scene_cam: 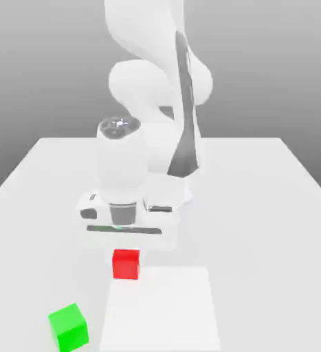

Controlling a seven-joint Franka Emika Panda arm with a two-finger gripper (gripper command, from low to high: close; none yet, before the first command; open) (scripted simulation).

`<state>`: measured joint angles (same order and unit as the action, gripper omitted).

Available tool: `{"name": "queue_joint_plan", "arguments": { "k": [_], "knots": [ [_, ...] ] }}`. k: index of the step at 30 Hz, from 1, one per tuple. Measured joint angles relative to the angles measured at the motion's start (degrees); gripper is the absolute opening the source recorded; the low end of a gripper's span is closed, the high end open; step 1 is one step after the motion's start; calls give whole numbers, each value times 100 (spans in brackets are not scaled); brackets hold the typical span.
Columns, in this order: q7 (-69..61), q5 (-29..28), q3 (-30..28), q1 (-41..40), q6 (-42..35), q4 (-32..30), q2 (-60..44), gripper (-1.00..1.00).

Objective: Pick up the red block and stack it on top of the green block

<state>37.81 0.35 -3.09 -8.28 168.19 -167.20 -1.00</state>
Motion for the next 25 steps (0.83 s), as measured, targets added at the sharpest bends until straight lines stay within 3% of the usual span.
{"name": "queue_joint_plan", "arguments": {
  "k": [4,16,21,22,25],
  "knots": [
    [187,-85,-32,-33,-647,73,575,-100],
    [1924,160,-277,-359,-1897,2470,-576,-100],
    [2068,322,-259,-419,-1385,2833,-1456,-100],
    [2045,360,-235,-437,-1242,2846,-1613,100],
    [2045,360,-235,-437,-1242,2846,-1613,100]
  ]
}}
